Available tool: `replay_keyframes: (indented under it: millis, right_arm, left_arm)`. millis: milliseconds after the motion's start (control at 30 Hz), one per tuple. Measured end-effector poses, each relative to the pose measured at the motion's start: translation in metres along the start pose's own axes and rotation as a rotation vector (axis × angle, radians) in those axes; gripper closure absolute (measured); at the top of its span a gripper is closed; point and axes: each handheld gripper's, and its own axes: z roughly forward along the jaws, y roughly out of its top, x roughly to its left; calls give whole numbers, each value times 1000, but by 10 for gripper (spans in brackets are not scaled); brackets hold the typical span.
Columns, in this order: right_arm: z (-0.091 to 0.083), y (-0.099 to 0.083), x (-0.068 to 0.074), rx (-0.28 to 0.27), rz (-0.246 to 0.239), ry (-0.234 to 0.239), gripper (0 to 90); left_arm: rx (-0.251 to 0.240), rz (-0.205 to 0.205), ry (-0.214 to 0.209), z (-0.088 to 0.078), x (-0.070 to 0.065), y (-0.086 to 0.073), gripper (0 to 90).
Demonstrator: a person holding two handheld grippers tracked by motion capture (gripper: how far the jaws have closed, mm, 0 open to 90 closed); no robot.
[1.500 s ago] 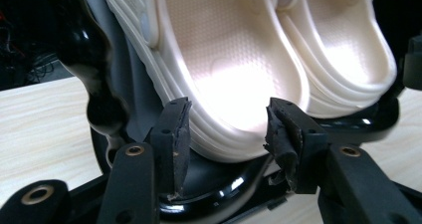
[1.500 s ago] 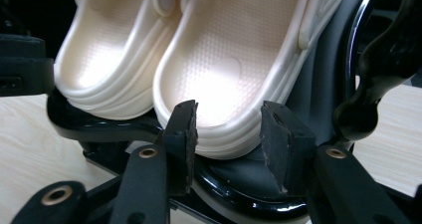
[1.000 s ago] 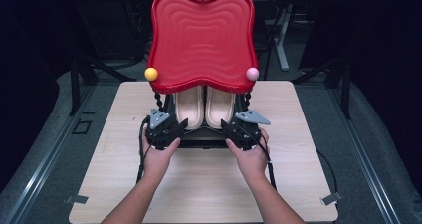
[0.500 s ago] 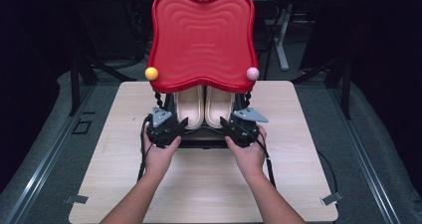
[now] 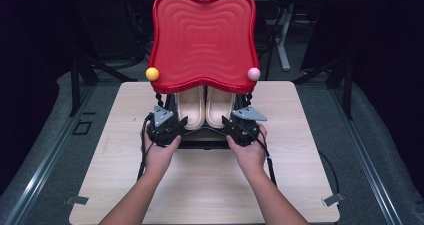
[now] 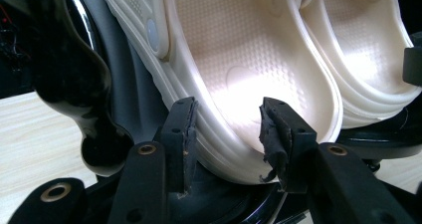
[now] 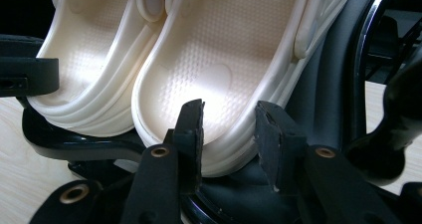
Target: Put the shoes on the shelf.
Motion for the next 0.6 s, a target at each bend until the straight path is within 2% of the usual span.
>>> replay_keyframes:
  millis: [200, 500, 600]
  right_arm:
    - [0, 0, 1, 1, -9, -6, 634]
    - [0, -1, 1, -6, -5, -5, 625]
    - [0, -1, 0, -6, -18, -5, 622]
  left_arm:
    - [-1, 14, -5, 0, 1, -1, 583]
    - [-1, 6, -5, 0, 2, -1, 581]
    - [-3, 7, -3, 0, 1, -1, 579]
